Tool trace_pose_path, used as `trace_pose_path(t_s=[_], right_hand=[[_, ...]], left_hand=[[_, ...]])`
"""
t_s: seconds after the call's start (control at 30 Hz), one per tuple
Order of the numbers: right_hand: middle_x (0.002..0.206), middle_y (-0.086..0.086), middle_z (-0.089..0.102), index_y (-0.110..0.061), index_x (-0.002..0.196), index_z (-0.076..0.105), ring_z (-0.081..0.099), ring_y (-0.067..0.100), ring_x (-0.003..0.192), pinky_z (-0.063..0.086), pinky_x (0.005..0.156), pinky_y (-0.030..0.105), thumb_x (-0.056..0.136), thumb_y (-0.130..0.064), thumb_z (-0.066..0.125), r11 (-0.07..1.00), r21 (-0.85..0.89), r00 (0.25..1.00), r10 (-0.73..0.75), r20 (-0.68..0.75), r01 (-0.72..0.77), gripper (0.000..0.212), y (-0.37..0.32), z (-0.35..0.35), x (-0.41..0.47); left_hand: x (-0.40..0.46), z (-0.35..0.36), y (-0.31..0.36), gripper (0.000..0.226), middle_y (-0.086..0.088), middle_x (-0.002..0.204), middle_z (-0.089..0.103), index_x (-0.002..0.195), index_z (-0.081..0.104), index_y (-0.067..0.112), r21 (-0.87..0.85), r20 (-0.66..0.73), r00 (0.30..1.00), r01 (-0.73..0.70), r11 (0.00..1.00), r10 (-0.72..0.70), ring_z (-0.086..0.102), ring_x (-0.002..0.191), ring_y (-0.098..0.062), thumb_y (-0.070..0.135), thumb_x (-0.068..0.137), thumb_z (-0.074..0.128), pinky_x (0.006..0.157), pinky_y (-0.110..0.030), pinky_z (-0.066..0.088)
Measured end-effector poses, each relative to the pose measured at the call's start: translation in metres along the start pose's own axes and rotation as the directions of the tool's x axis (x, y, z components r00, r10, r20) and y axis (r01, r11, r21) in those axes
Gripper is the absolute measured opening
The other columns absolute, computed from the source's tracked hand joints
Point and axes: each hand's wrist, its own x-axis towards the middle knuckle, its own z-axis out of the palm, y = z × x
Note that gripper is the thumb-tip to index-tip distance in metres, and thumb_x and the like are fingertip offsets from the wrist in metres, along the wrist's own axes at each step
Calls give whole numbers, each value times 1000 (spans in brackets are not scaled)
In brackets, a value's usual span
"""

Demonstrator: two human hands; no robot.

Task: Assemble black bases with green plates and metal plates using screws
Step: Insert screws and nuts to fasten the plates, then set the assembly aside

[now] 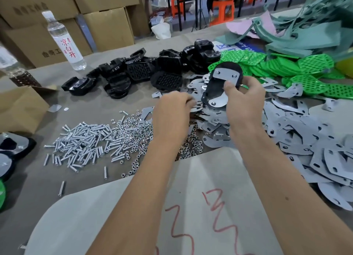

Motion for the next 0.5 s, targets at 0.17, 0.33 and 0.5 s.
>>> trace_pose_path(t_s=[0.17, 0.33, 0.5], right_hand=[[88, 7, 74, -13, 112, 68, 60, 18, 72, 56, 66, 31, 98, -17, 67, 998, -32, 988, 57, 142, -53, 14, 4, 5, -5], [82, 3, 67, -19, 111, 66, 55, 14, 65, 46, 52, 25, 99, -22, 66, 999, -41, 991, 33, 131, -27, 12, 4, 6, -10], [86, 5, 76, -19, 107, 68, 63, 20, 71, 56, 64, 39, 98, -21, 67, 998, -61, 982, 37, 183, -26, 10, 1, 6, -15]], left_hand=[[5, -24, -12, 14, 9, 73, 72, 82, 75, 19, -496, -135, 905, 291, 818, -403, 65, 66, -9, 16, 94, 72, 65, -25, 54], [1, -29, -17, 14, -11, 99, 77, 89, 68, 7, -856, 385, 659, 517, 17, -646, 76, 94, -20, -5, 87, 77, 87, -34, 63], [-8, -33, -22, 7, -17, 103, 77, 102, 66, 0, -870, 480, 631, 428, -243, -609, 75, 105, -25, 5, 102, 61, 86, -35, 64]])
